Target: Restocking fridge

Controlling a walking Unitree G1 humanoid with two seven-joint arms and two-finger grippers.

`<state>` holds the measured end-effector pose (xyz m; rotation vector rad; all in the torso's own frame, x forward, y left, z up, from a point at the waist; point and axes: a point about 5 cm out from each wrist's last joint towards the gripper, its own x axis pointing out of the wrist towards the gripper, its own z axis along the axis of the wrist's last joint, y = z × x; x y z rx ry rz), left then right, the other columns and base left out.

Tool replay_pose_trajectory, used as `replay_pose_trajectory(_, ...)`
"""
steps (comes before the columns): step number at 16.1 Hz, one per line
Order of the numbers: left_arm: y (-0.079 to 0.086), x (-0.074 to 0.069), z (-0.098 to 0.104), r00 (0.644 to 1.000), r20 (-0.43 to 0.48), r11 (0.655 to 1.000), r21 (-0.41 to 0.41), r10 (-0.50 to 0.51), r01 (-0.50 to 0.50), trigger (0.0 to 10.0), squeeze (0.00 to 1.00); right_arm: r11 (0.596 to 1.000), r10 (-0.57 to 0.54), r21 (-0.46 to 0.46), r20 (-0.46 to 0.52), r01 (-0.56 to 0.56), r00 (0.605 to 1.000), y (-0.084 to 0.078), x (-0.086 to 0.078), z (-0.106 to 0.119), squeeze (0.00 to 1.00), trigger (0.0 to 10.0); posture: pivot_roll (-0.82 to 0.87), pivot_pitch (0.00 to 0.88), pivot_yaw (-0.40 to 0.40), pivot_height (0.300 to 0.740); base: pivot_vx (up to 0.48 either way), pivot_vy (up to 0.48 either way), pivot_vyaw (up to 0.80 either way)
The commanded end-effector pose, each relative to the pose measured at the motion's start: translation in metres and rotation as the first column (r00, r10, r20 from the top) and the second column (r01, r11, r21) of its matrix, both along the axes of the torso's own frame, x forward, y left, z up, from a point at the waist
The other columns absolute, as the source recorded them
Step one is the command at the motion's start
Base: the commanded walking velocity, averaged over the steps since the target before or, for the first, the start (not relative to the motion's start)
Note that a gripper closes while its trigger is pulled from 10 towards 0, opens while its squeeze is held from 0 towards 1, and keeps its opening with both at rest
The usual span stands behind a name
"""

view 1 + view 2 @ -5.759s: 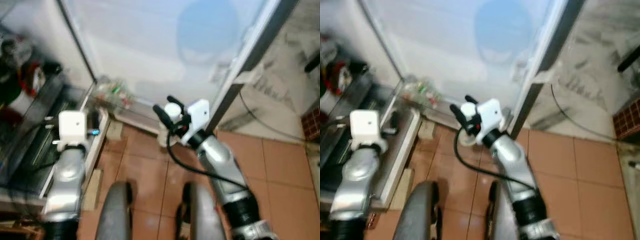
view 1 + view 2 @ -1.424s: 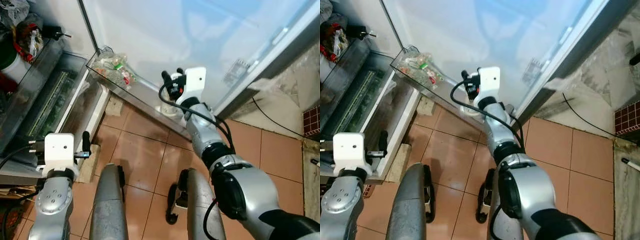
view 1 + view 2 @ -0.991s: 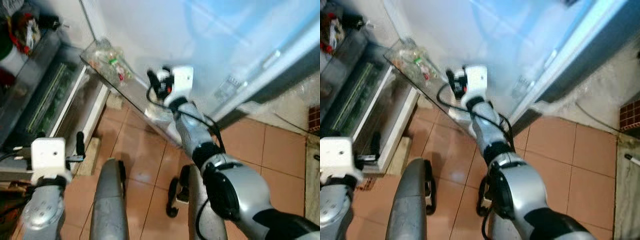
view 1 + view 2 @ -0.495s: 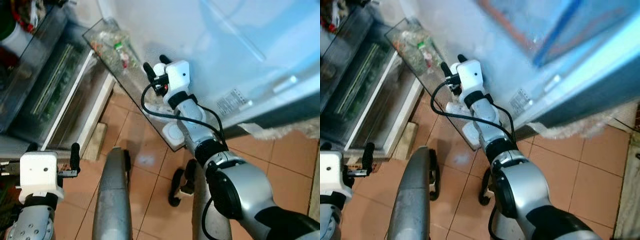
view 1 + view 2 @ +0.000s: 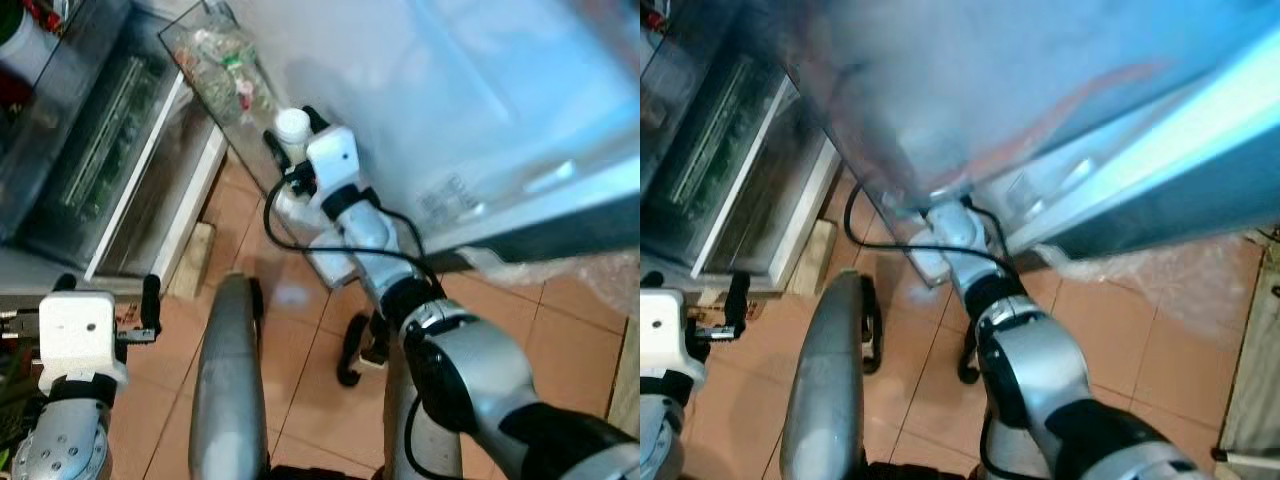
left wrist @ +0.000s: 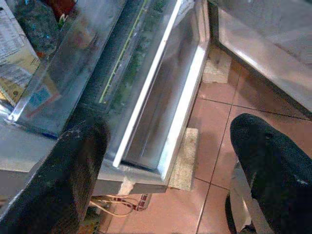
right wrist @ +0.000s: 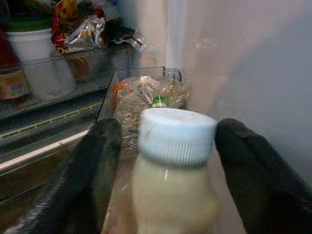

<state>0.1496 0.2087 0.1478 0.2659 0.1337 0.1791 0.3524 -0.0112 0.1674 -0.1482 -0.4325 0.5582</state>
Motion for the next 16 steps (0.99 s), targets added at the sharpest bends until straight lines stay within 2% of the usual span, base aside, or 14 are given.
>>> replay_pose_trajectory(1, 0.0, -0.004, -0.002, 1.0, -0.024, 1.0, 0.007, 0.005, -0.005, 10.0, 0.0, 1.0, 0.014, -0.006, 0.007, -0.014, 1.0, 0.004, -0.006, -0.006, 1.0, 10.0, 0.44, 0.506, -0.032, 0.631, 0.0, 0.0, 0.0)
replay_pose_trajectory(4, 0.001, -0.001, -0.003, 1.0, -0.02, 1.0, 0.008, 0.002, -0.001, 10.0, 0.0, 0.999, 0.006, -0.04, 0.096, -0.003, 0.995, 0.0, -0.011, -0.006, 1.0, 10.0, 0.44, 0.496, -0.032, 0.631, 0.0, 0.0, 0.0)
replay_pose_trajectory(7, 0.0, 0.006, -0.005, 1.0, -0.011, 1.0, 0.0, -0.002, 0.002, 10.0, 0.0, 0.999, -0.032, -0.037, 0.093, 0.035, 0.995, -0.014, -0.01, -0.011, 1.0, 10.0, 0.41, 0.475, -0.034, 0.631, 0.0, 0.0, 0.0)
replay_pose_trajectory(10, -0.002, 0.031, -0.01, 1.0, 0.025, 1.0, -0.023, -0.003, 0.004, 10.0, 0.0, 0.994, -0.084, 0.071, 0.025, 0.082, 0.996, -0.05, -0.004, -0.013, 1.0, 10.0, 0.32, 0.382, -0.041, 0.631, 0.0, 0.0, 0.0)
replay_pose_trajectory(12, -0.009, 0.054, -0.015, 0.998, 0.057, 0.998, -0.054, -0.022, 0.025, 10.0, 0.0, 0.987, -0.12, 0.106, -0.006, 0.12, 0.993, -0.073, -0.014, -0.026, 1.0, 10.0, 0.25, 0.313, -0.039, 0.631, 0.0, 0.0, 0.0)
replay_pose_trajectory(13, -0.015, 0.07, -0.015, 0.996, 0.085, 0.997, -0.065, -0.041, 0.047, 10.0, 0.0, 0.985, -0.132, 0.108, -0.034, 0.135, 0.991, -0.081, -0.026, -0.036, 1.0, 10.0, 0.22, 0.274, -0.03, 0.631, 0.0, 0.0, 0.0)
replay_pose_trajectory(14, -0.017, 0.077, -0.014, 0.994, 0.095, 0.996, -0.065, -0.05, 0.056, 10.0, 0.0, 0.984, -0.144, 0.103, -0.037, 0.147, 0.989, -0.084, -0.031, -0.039, 1.0, 10.0, 0.2, 0.262, -0.025, 0.631, 0.0, 0.0, 0.0)
replay_pose_trajectory(15, -0.021, 0.087, -0.011, 0.991, 0.114, 0.996, -0.044, -0.073, 0.078, 10.0, 0.0, 0.981, -0.181, 0.069, -0.01, 0.182, 0.983, -0.089, -0.039, -0.039, 1.0, 10.0, 0.18, 0.248, -0.013, 0.631, 0.0, 0.0, 0.0)
replay_pose_trajectory(16, -0.023, 0.092, -0.01, 0.988, 0.124, 0.995, -0.036, -0.089, 0.094, 10.0, 0.0, 0.97, -0.232, 0.077, -0.004, 0.231, 0.973, -0.096, -0.04, -0.032, 1.0, 10.0, 0.17, 0.237, -0.003, 0.631, 0.0, 0.0, 0.0)
